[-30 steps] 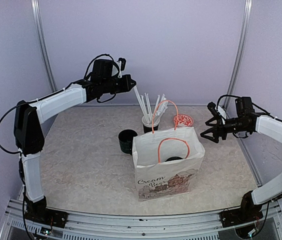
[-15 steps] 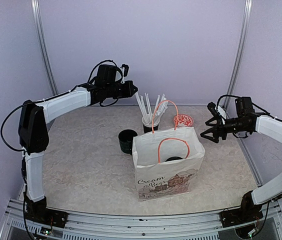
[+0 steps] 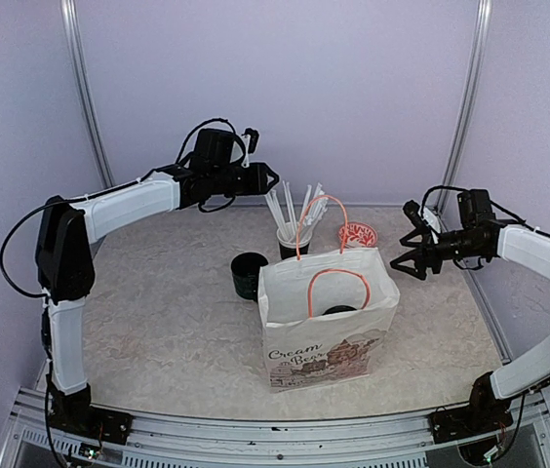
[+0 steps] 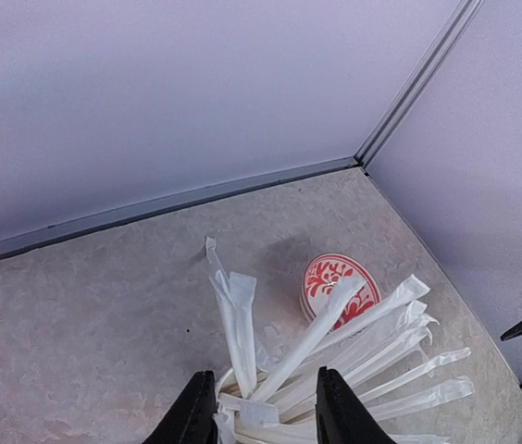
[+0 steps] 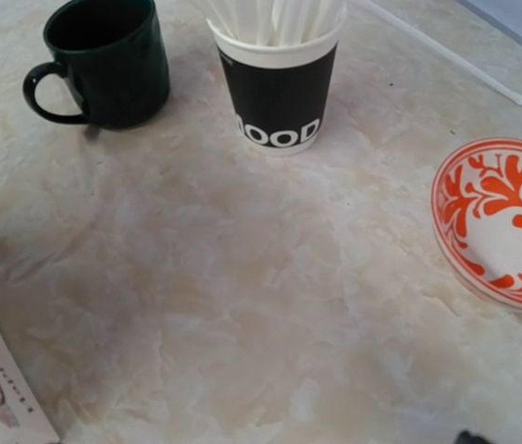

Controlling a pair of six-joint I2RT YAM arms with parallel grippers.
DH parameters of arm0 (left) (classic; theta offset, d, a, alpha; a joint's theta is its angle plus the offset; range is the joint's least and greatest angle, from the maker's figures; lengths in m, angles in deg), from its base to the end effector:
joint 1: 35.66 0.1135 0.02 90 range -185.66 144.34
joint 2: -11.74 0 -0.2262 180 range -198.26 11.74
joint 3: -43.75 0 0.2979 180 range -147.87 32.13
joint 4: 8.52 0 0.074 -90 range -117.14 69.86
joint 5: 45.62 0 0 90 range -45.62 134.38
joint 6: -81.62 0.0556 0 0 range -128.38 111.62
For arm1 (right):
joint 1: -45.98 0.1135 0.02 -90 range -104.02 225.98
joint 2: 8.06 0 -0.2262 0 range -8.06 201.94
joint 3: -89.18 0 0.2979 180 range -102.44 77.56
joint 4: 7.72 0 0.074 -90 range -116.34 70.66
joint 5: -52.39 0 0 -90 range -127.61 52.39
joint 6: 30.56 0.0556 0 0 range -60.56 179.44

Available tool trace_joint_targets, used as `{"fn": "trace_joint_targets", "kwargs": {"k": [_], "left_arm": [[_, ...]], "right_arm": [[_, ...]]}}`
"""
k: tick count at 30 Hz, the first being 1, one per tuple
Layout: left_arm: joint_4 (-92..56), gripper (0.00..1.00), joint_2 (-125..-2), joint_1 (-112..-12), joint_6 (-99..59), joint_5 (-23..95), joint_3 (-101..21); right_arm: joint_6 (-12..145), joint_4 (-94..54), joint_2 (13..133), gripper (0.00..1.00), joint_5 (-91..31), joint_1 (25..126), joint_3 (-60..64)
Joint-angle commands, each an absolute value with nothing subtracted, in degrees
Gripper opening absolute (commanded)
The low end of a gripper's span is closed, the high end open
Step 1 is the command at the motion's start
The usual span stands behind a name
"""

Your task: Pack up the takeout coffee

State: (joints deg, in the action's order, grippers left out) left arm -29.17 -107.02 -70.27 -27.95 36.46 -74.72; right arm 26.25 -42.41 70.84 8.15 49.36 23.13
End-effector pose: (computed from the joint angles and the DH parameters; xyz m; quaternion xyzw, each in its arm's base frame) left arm 0.4461 -0.3172 0.2642 0.1464 0.8097 -0.3082 0.4775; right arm 0.3401 0.0600 0.1860 -0.4031 0.7713 0.2644 0.4156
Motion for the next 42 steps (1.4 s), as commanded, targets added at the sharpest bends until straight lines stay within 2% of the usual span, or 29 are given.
{"fn": "trace_joint_targets", "kwargs": {"k": [1,7,14,18,26,42], "left_arm": [[-30.5,0.38,-102.5,-72.3,-26.0,40.1,-74.4],[-33.3,0.37,-101.9,-72.5,-27.9,46.4,-73.6],[-35.4,0.36,-100.4,-73.3,-26.8,44.6,-74.0],[-37.7,0.43,-100.5,-73.3,-27.8,48.2,-74.2],[-35.1,0.45,-91.3,-74.6,-30.7,51.8,-62.3],[-33.9,0.31,-94.6,-71.7,-31.5,43.9,-62.2]], "right_arm": [[26.0,-43.3,71.2,0.89,8.2,50.2,22.0],[26.0,-43.4,70.9,0.89,8.3,50.3,22.1],[25.9,-43.3,70.8,0.89,8.2,50.3,22.3],[25.7,-43.7,71.2,0.89,8.3,50.4,22.0],[25.5,-43.5,71.2,0.90,7.9,50.5,22.2],[25.1,-43.8,71.4,0.89,6.6,51.4,22.2]]}}
